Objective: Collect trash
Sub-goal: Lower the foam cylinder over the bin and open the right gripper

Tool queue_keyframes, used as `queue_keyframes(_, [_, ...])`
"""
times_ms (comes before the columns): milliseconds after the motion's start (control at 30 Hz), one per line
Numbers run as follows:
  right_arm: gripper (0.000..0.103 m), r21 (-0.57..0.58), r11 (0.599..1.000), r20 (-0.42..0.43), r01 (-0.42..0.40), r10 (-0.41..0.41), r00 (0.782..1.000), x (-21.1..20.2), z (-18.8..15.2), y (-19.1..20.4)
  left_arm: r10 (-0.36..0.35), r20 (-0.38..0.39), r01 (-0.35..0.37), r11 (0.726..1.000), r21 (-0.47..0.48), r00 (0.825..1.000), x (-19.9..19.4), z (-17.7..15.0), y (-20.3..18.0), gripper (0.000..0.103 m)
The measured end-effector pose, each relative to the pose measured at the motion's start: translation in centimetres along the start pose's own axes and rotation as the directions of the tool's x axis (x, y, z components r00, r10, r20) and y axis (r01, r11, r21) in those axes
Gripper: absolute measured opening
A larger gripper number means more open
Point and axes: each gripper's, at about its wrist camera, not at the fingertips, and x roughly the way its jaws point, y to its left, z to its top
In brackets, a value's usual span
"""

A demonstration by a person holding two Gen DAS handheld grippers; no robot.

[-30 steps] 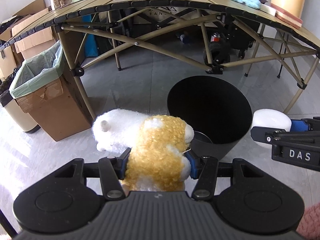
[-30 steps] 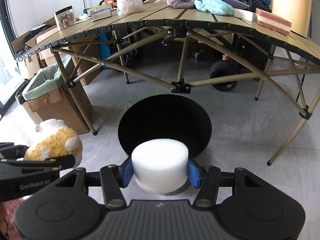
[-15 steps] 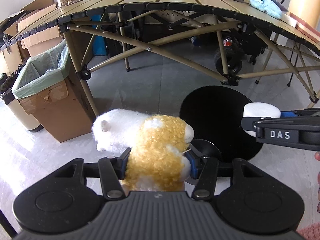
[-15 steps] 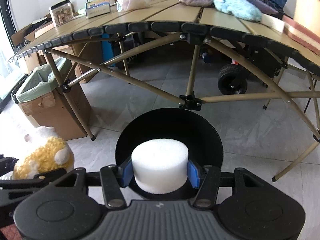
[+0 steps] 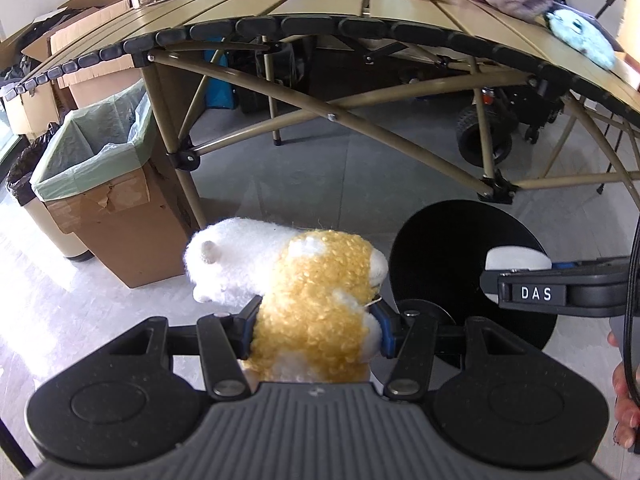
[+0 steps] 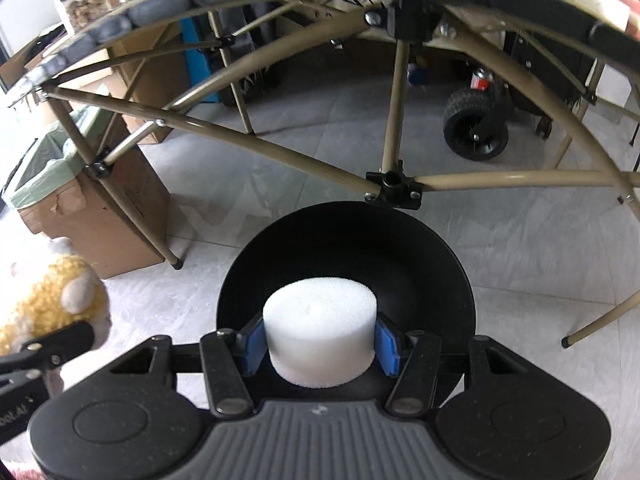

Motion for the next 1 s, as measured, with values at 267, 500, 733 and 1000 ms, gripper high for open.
queue_keyframes(267, [0.054, 0.048, 0.999, -0.071, 0.000, 0.003, 0.997, 2.4, 0.8, -0.7, 0.013, 0.000, -0.013, 1.000, -0.008, 1.000, 0.8, 1.4, 0.0, 0.054])
queue_keyframes(500, [0.054, 0.072, 0.997, -0.140, 0.024, -0.014, 0.990, 4.6, 0.4, -0.6, 0.019, -0.005, -0.020, 1.000, -0.021, 1.000, 1.6, 2.2, 0.1, 0.054])
queue_keyframes(733, [0.068, 0.099, 0.994, -0.158, 0.053, -0.037, 0.987, 5.4, 0.4, -0.7, 0.019, -0.005, -0.019, 1.000, -0.018, 1.000, 1.5, 2.1, 0.1, 0.054])
queue_keyframes(1000, [0.103, 0.118, 0.992, -0.172, 0.043, -0.022, 0.985, 4.7, 0.4, -1.1, 0.021, -0.002, -0.021, 1.000, -0.021, 1.000, 1.4, 2.1, 0.3, 0.054])
